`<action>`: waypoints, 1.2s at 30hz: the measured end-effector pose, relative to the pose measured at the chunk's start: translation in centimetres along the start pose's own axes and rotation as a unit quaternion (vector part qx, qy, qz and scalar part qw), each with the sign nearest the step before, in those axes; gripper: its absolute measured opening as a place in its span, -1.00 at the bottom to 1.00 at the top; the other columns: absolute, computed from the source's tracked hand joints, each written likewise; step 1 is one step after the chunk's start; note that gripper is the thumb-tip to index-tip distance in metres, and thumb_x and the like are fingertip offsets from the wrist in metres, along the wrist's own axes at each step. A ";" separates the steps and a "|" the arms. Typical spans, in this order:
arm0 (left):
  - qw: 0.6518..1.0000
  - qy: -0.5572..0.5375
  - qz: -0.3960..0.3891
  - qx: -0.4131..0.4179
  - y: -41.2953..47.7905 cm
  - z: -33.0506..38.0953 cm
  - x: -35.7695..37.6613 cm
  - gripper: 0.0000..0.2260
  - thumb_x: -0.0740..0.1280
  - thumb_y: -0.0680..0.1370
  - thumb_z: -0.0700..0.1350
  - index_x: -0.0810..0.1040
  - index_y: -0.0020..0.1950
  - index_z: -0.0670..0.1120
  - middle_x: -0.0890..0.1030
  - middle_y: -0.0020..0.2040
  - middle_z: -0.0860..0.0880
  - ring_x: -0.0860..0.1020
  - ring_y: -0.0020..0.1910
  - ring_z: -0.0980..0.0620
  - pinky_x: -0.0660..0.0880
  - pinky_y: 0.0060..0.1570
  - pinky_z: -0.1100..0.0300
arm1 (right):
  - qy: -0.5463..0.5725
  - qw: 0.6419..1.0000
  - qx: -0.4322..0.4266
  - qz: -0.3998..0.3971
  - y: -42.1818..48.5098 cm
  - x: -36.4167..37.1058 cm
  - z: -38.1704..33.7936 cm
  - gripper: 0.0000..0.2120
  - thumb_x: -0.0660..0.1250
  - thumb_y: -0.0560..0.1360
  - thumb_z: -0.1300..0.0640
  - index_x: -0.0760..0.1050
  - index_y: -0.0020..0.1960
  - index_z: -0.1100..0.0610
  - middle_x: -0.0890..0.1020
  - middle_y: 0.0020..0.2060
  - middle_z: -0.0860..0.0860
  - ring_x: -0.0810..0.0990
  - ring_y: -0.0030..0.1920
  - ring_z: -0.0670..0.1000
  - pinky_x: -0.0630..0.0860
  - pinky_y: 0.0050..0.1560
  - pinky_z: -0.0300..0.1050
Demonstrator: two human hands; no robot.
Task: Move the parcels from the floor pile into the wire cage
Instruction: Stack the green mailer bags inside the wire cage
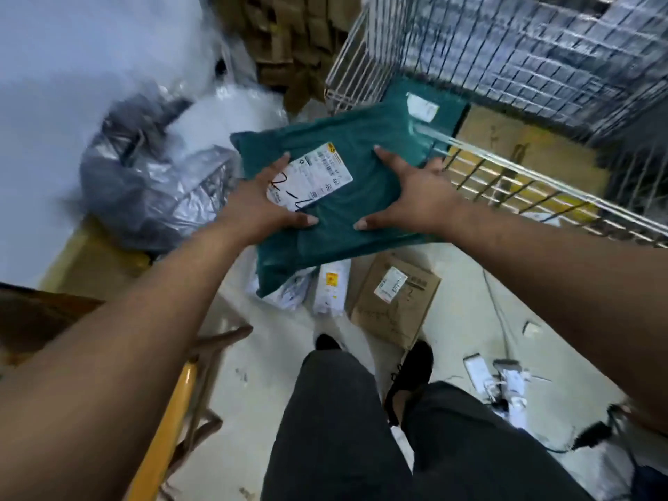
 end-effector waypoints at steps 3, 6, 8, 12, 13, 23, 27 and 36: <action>1.000 -0.001 0.010 0.020 -0.6 4.2 -3.4 0.04 0.72 0.21 0.11 0.28 0.60 0.25 0.45 0.51 0.09 0.41 0.46 0.08 0.28 0.51 0.14 | 0.021 1.000 0.004 0.021 -1.7 -4.8 -1.3 0.23 0.54 0.06 -0.51 -0.11 0.53 -0.46 0.25 0.38 0.23 0.29 0.41 0.34 0.35 0.46 0.10; 0.999 -0.004 0.004 0.031 -0.5 7.8 -5.6 0.05 0.72 0.17 0.15 0.29 0.57 0.30 0.45 0.50 0.07 0.42 0.45 0.04 0.32 0.51 0.04 | 0.022 0.999 0.010 0.035 -2.9 -8.6 -1.9 0.24 0.51 0.06 -0.54 -0.14 0.53 -0.46 0.30 0.42 0.18 0.29 0.42 0.29 0.33 0.43 0.08; 0.999 -0.002 -0.007 0.050 0.4 10.3 -6.6 0.03 0.72 0.18 0.15 0.30 0.58 0.28 0.46 0.49 0.07 0.45 0.43 0.04 0.35 0.49 0.04 | 0.035 0.998 0.022 0.049 -3.3 -11.0 -2.0 0.19 0.49 0.12 -0.54 -0.14 0.55 -0.44 0.31 0.43 0.18 0.30 0.42 0.26 0.33 0.41 0.05; 0.994 -0.019 -0.036 0.104 3.3 15.8 -7.9 0.03 0.73 0.20 0.03 0.33 0.60 0.14 0.50 0.46 0.08 0.50 0.36 0.10 0.37 0.46 0.12 | 0.062 0.992 0.034 0.104 -3.2 -15.9 -1.1 -0.07 0.39 0.43 -0.39 -0.08 0.61 -0.33 0.41 0.45 0.14 0.42 0.39 0.21 0.42 0.41 0.04; 0.992 -0.028 -0.043 0.116 4.0 17.2 -8.1 0.02 0.72 0.21 0.00 0.33 0.60 0.10 0.51 0.46 0.07 0.51 0.35 0.10 0.38 0.44 0.16 | 0.069 0.990 0.033 0.118 -3.1 -17.1 -0.8 -0.11 0.39 0.47 -0.33 -0.06 0.62 -0.30 0.44 0.46 0.12 0.50 0.34 0.19 0.47 0.38 0.05; 0.976 -0.007 -0.091 0.198 12.3 29.6 -3.1 -0.10 0.69 0.30 -0.08 0.37 0.58 0.11 0.53 0.34 0.08 0.52 0.25 0.12 0.40 0.30 0.33 | 0.233 0.950 0.062 0.200 -2.3 -24.2 7.7 -0.15 0.53 0.49 0.05 0.13 0.62 -0.16 0.36 0.53 0.04 0.58 0.15 0.03 0.62 0.08 -0.18; 0.976 -0.005 -0.097 0.194 17.8 31.7 1.9 -0.06 0.68 0.31 -0.15 0.33 0.60 0.11 0.53 0.35 0.06 0.52 0.24 0.12 0.40 0.27 0.37 | 0.238 0.949 0.078 0.194 2.2 -24.3 13.2 -0.03 0.57 0.42 0.03 0.07 0.65 -0.11 0.30 0.57 0.03 0.45 0.33 0.01 0.48 0.29 -0.16; 0.984 -0.045 -0.093 0.144 33.4 30.5 14.3 0.03 0.61 0.31 -0.37 0.24 0.63 0.20 0.40 0.16 0.35 0.47 -0.09 0.60 0.41 -0.13 0.62 | 0.189 0.956 0.138 0.174 16.8 -21.8 27.9 0.05 0.55 0.40 -0.20 -0.09 0.64 -0.24 0.43 0.48 0.14 0.47 0.39 0.23 0.46 0.36 0.02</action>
Point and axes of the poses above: each hand's wrist, its own y-axis towards the middle knuckle, its own x-axis out of the palm, z = x × y, the point moved 8 cm from there along y, towards the middle knuckle
